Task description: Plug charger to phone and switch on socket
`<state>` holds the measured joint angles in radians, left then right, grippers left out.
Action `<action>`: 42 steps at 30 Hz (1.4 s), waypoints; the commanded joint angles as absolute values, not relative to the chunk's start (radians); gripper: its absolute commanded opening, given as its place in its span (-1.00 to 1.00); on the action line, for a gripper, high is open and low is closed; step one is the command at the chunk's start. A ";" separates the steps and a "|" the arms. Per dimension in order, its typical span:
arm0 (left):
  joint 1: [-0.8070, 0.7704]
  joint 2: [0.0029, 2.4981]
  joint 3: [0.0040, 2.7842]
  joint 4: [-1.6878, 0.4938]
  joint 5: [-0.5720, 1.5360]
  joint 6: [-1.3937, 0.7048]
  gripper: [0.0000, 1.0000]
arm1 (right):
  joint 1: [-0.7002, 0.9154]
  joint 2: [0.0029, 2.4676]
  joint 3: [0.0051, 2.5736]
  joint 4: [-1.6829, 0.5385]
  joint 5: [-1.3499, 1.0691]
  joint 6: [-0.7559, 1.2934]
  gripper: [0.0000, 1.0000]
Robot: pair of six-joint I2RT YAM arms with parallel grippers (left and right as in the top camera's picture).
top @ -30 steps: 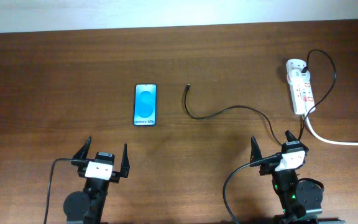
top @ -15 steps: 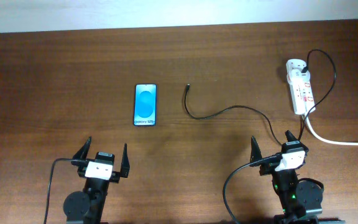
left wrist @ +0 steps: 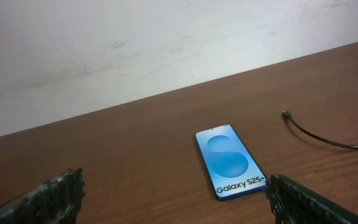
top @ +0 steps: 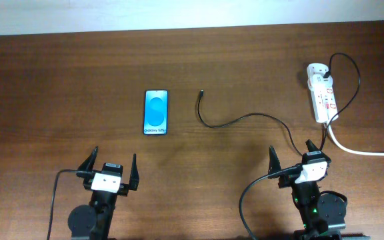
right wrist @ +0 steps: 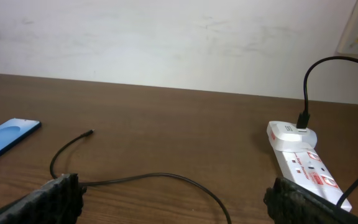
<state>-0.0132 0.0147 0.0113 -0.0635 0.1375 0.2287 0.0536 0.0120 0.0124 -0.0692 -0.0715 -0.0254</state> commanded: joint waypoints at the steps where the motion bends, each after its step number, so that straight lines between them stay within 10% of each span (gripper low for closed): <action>1: -0.018 0.005 0.009 -0.069 0.131 0.241 0.99 | 0.060 0.006 0.006 -0.071 -0.077 -0.019 0.97; 22: -0.017 0.065 0.123 -0.113 0.122 0.121 0.98 | 0.060 0.005 0.006 -0.071 -0.077 -0.019 0.97; 42: -0.052 1.291 1.083 -0.688 0.260 -0.090 0.98 | 0.060 0.005 0.006 -0.071 -0.077 -0.019 0.97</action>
<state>-0.0380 1.2163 1.0573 -0.6781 0.1543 -0.0185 0.0540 0.0120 0.0124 -0.0696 -0.0715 -0.0261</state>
